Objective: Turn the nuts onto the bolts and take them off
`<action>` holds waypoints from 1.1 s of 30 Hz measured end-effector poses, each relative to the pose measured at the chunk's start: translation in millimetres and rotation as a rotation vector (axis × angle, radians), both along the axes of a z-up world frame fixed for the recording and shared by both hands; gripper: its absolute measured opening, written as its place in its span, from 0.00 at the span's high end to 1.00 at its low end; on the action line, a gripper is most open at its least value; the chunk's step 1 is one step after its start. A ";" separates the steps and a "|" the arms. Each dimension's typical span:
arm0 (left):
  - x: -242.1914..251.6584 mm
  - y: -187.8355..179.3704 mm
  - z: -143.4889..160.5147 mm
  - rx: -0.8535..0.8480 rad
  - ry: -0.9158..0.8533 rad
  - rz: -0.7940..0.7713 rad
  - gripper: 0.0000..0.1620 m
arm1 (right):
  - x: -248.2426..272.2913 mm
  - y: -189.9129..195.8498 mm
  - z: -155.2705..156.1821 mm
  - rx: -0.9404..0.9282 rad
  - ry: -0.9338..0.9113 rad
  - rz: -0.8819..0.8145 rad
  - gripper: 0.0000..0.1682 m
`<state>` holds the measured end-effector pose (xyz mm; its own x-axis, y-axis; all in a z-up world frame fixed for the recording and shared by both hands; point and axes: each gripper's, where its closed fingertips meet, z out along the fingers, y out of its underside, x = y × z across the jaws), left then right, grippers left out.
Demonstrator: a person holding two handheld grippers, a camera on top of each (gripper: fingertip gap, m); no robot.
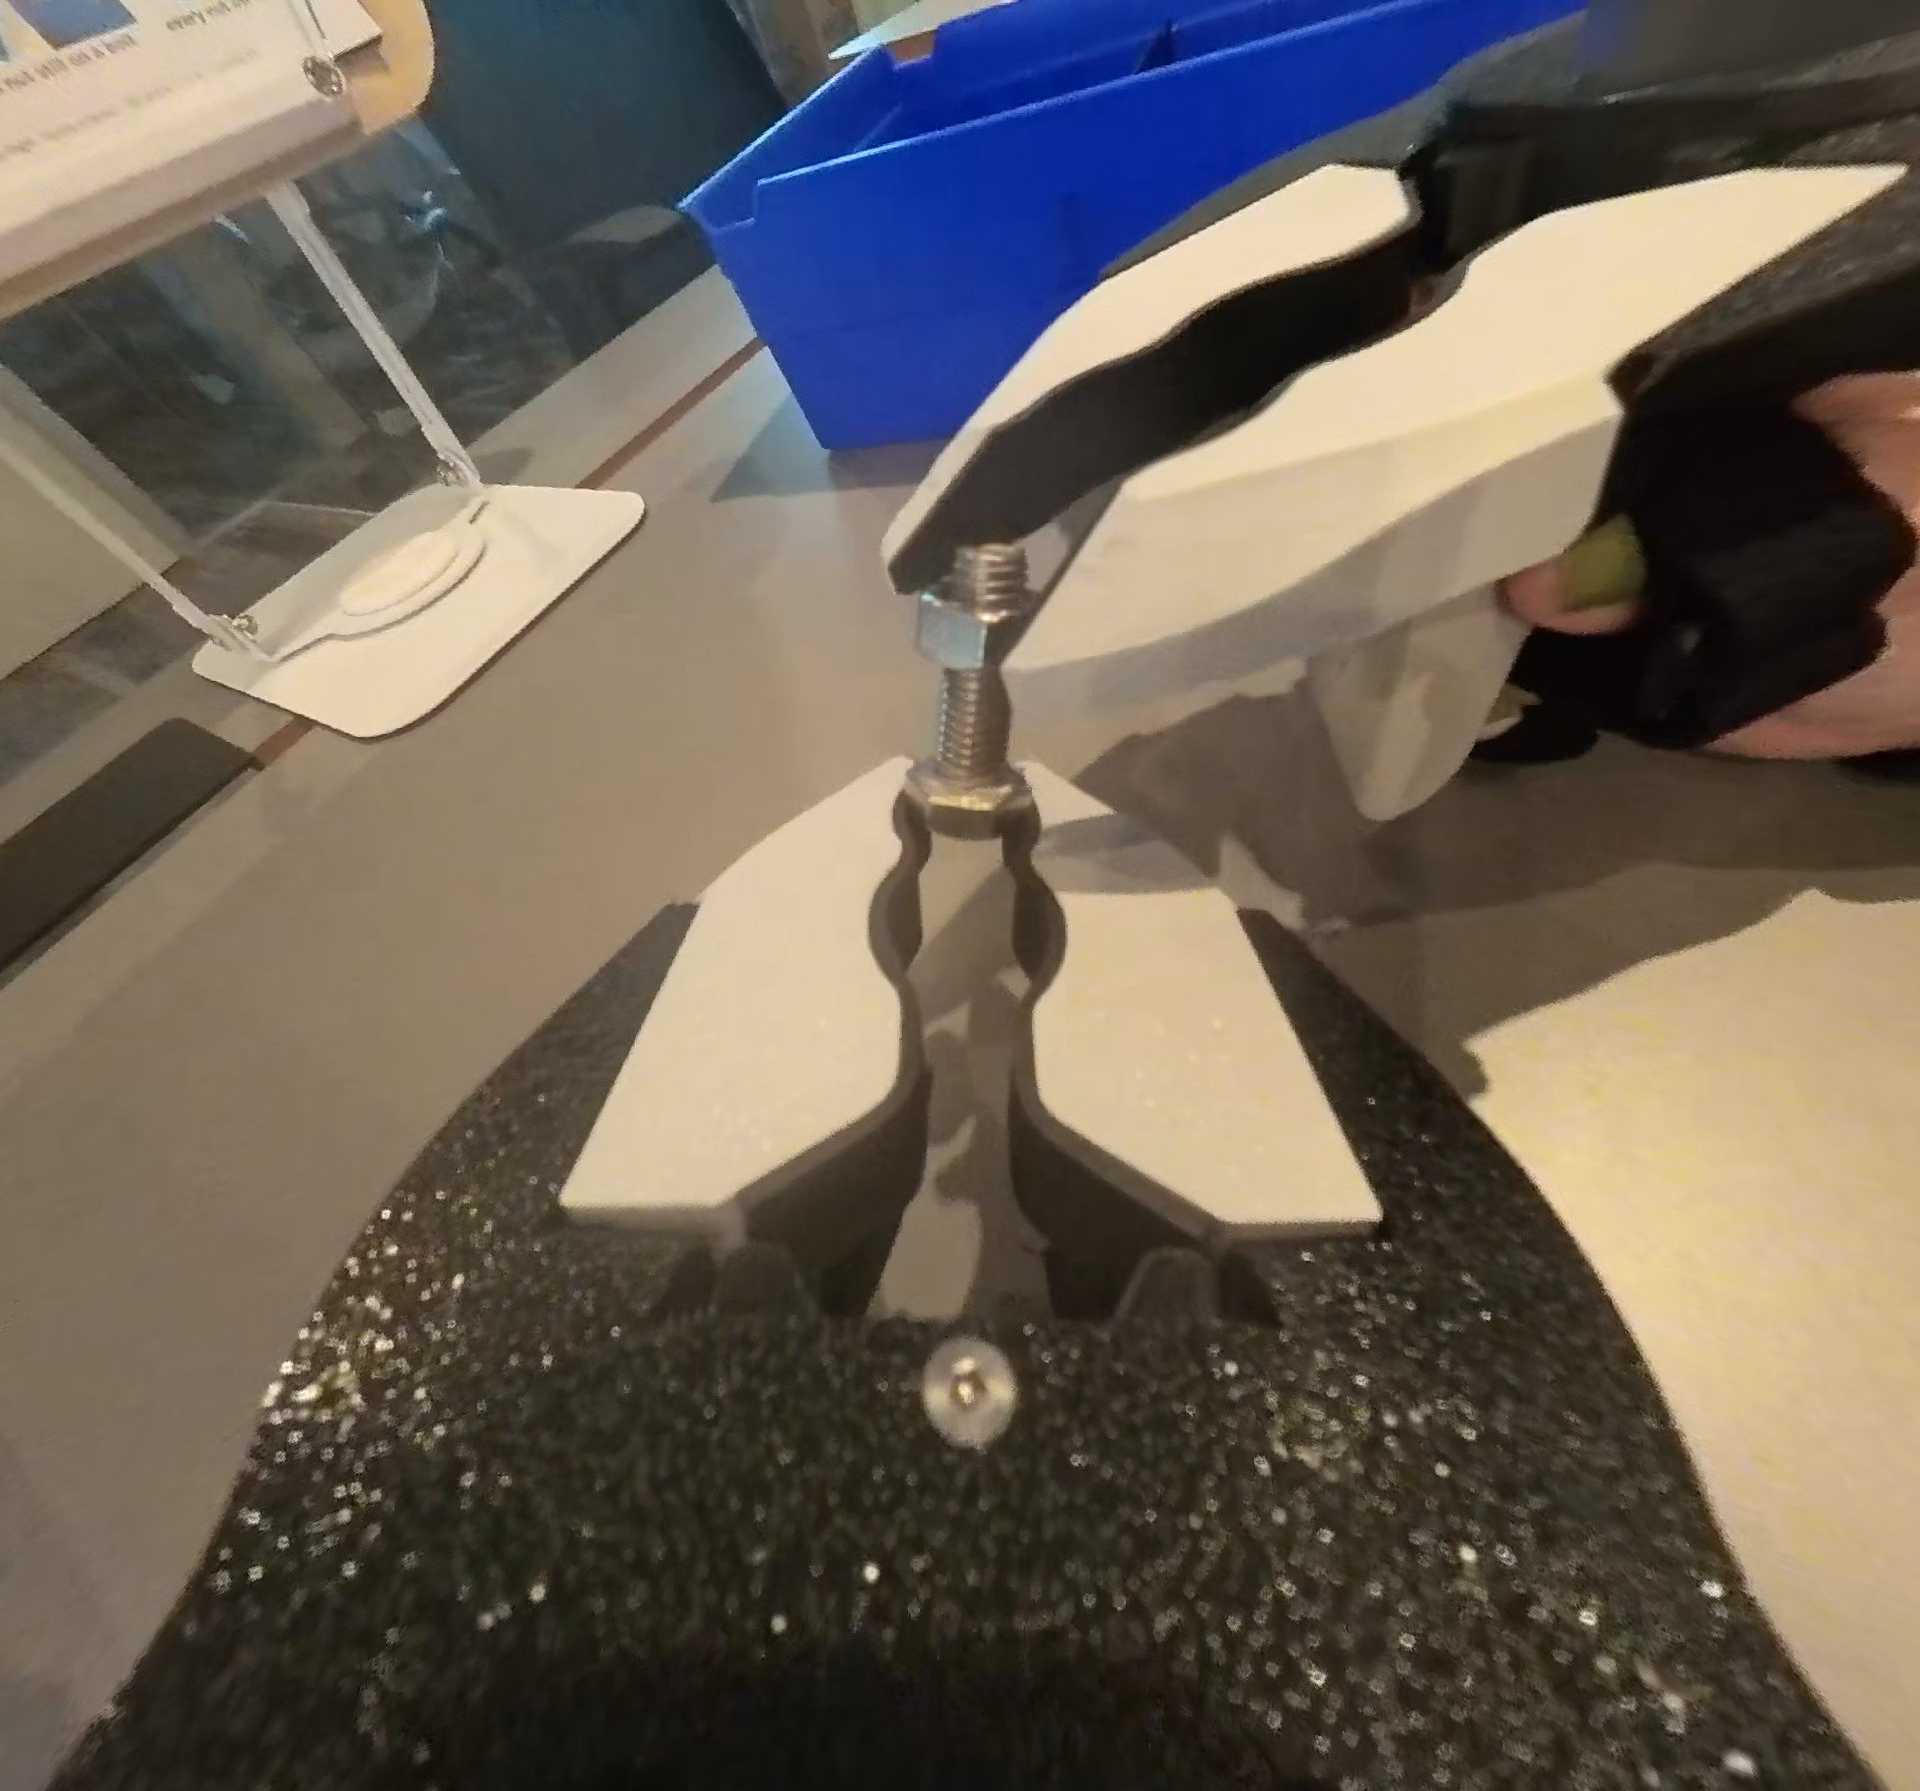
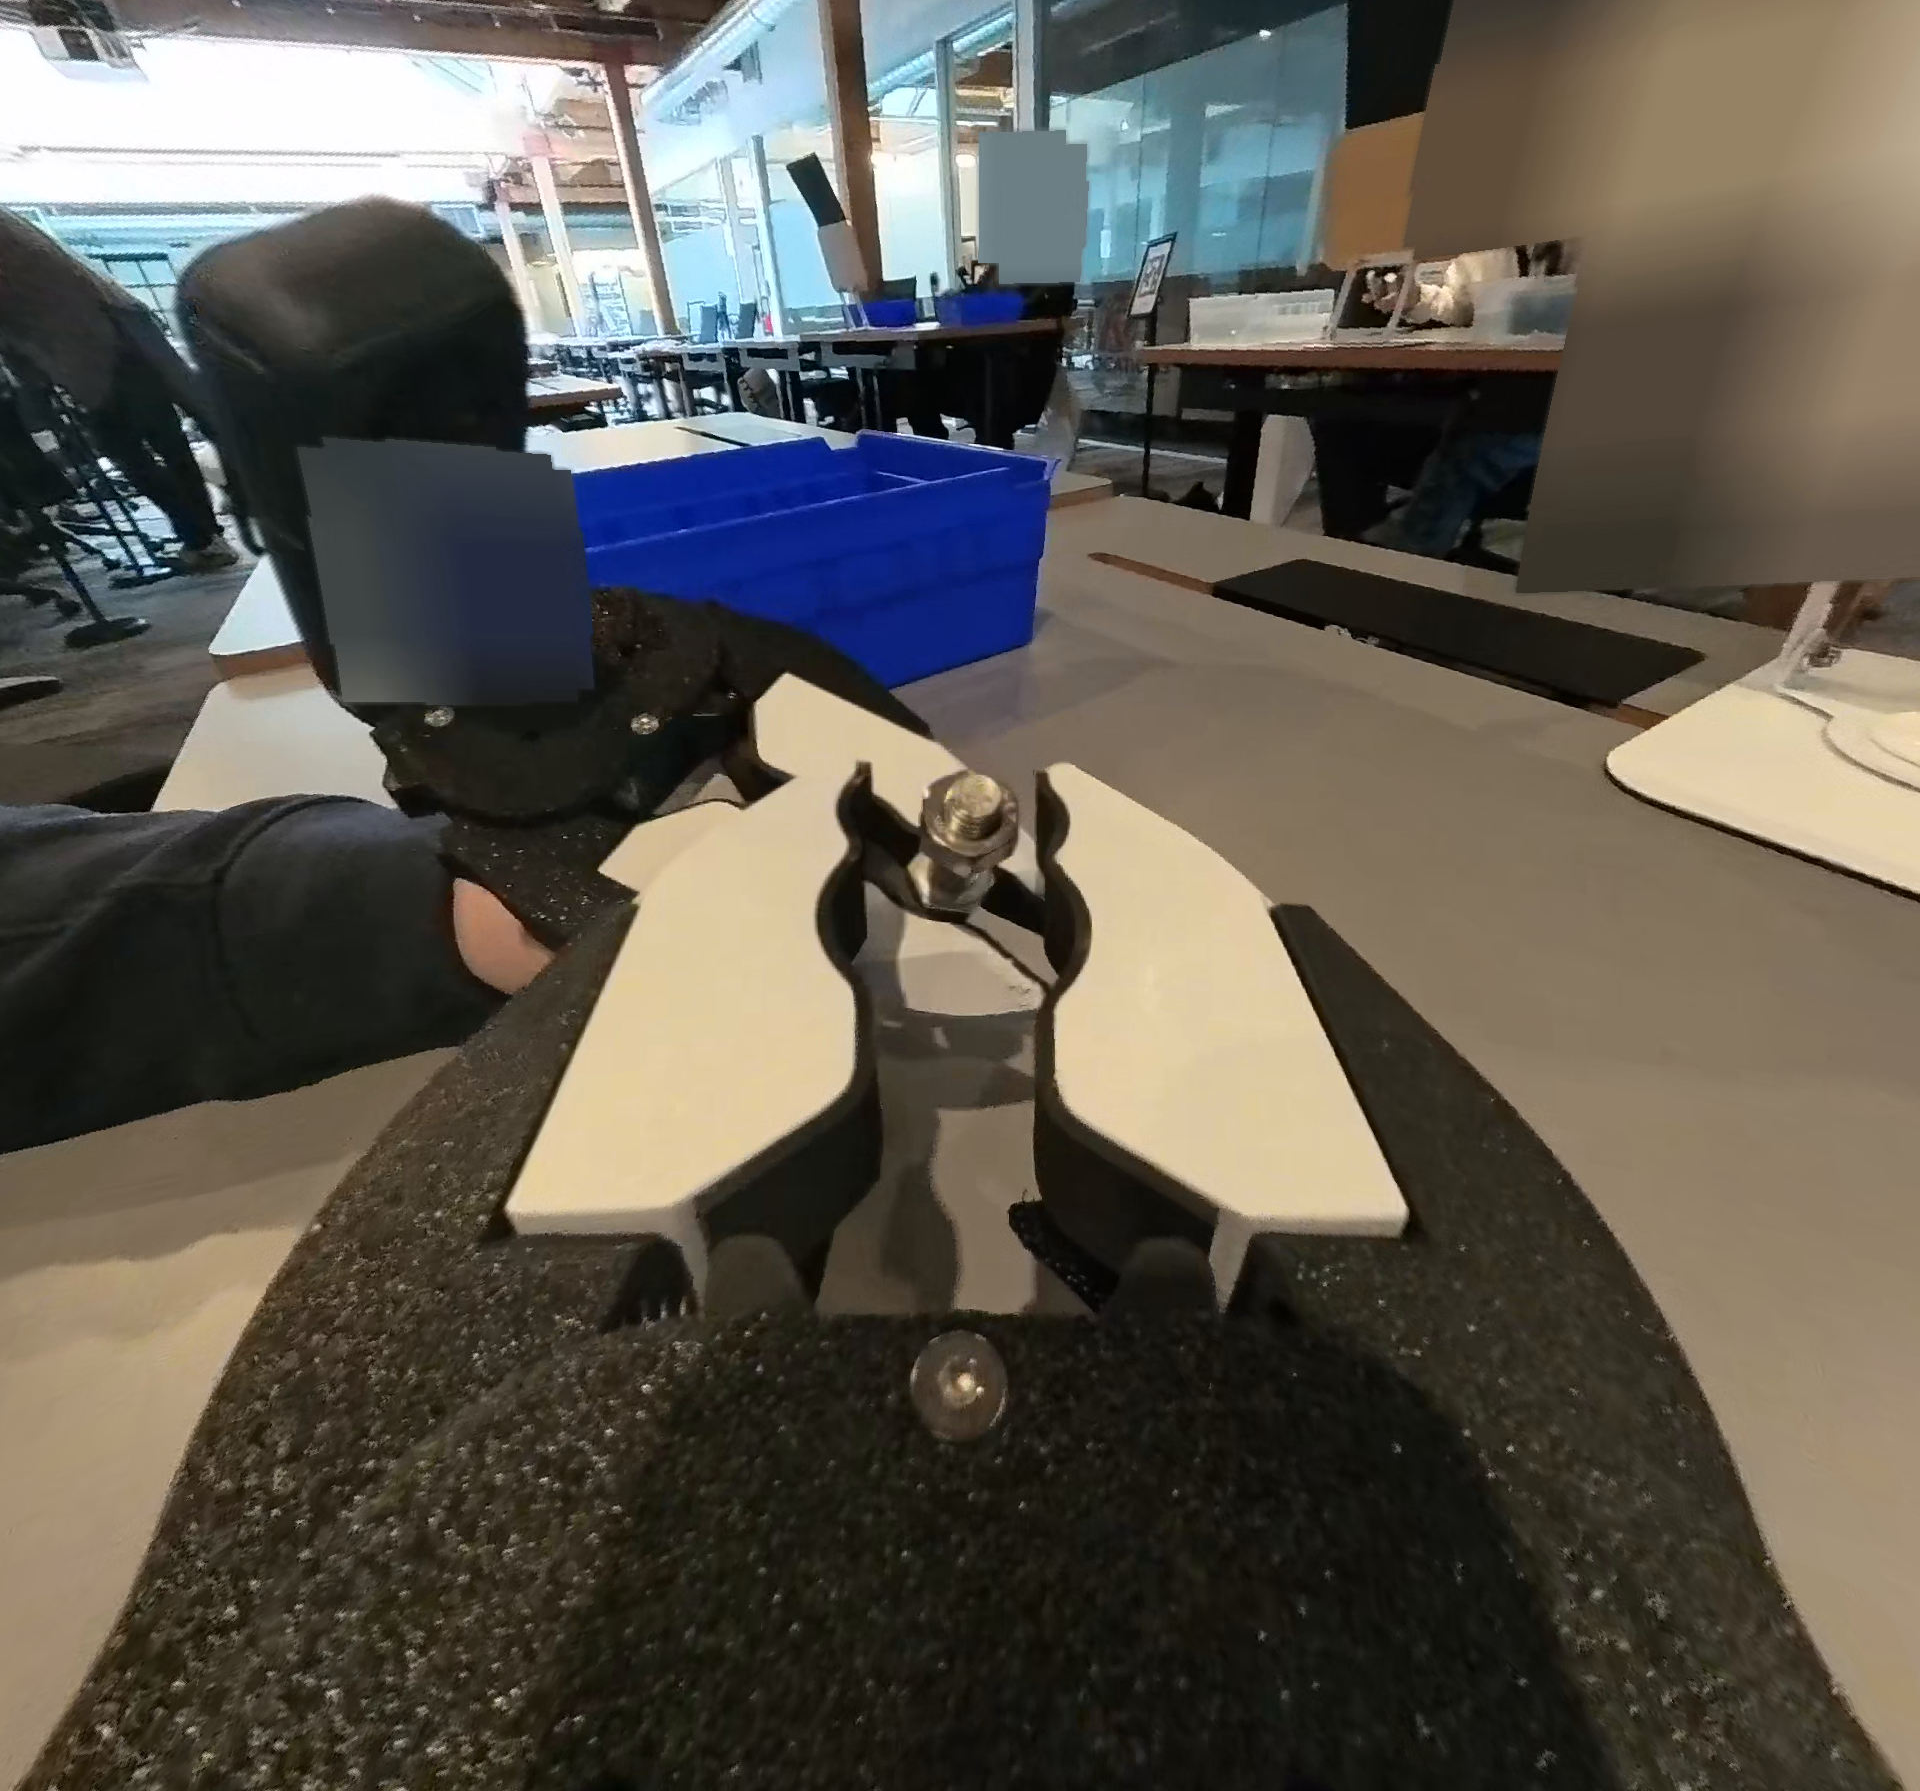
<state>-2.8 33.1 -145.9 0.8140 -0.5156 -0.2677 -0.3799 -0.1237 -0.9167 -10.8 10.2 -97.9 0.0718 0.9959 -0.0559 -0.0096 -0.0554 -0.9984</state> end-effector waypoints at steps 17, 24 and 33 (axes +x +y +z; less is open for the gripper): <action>-9.9 3.1 0.3 -0.034 -0.048 0.048 0.92 | 8.9 14.0 -7.4 -0.089 -0.020 -0.038 0.84; -1.6 2.6 -10.5 -0.042 0.073 0.032 0.92 | 5.5 13.2 -7.9 -0.121 -0.014 -0.013 0.82; -4.0 2.1 -3.9 -0.029 0.009 0.030 0.93 | 7.9 19.2 -12.0 -0.133 -0.043 -0.046 0.83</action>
<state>-6.8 35.2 -149.8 0.8266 -0.4987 -0.2608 -0.3843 -0.1617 -0.9090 -2.8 29.4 -109.9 0.1226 0.9755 -0.1826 0.0275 -0.1873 -0.9819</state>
